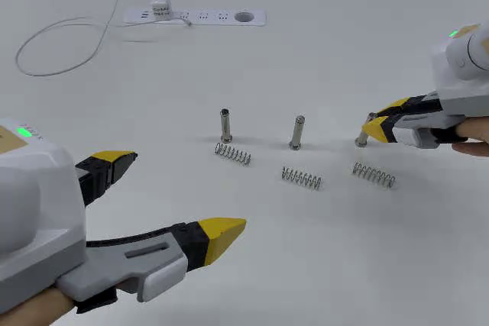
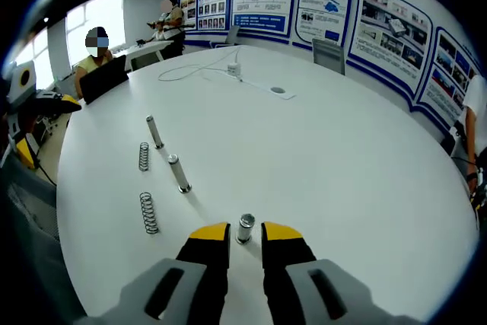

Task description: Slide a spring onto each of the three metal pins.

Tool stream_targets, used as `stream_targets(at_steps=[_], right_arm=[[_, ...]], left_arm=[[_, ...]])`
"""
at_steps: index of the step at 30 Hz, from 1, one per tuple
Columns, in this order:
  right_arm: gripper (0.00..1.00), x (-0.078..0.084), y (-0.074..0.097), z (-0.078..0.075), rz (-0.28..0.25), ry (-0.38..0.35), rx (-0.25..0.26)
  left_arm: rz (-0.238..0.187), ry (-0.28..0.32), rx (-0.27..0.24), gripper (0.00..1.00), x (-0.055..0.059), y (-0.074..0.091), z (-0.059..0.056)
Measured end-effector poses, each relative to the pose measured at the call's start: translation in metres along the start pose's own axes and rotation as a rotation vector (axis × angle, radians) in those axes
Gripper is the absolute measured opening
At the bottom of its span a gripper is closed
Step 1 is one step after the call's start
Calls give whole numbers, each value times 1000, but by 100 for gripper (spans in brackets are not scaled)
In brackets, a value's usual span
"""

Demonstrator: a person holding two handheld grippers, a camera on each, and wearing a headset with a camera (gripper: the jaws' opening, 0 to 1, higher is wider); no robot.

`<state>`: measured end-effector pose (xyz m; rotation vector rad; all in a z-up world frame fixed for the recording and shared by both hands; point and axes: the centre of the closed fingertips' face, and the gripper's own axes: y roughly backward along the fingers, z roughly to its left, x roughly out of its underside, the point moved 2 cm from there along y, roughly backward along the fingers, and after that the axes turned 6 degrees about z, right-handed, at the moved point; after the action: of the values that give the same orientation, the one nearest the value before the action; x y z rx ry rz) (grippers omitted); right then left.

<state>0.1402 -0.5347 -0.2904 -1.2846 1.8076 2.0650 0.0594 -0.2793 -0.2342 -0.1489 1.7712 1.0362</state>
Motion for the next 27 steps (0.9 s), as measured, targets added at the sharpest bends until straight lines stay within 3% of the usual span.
stream_targets(at_steps=[10, 17, 23, 27], right_arm=[[25, -11, 13, 0, -57, -43, -10], [28, -20, 22, 6, -83, -35, -17], [33, -36, 30, 17, -139, -20, -47], [36, -47, 32, 27, -183, -43, -100]], left_arm=[[-10, 0, -7, 88, -2, 2, 3], [-12, 1, -13, 91, -2, 4, 6], [-13, -4, -14, 94, -2, 6, 6], [-10, -4, -19, 93, -2, 6, 6]])
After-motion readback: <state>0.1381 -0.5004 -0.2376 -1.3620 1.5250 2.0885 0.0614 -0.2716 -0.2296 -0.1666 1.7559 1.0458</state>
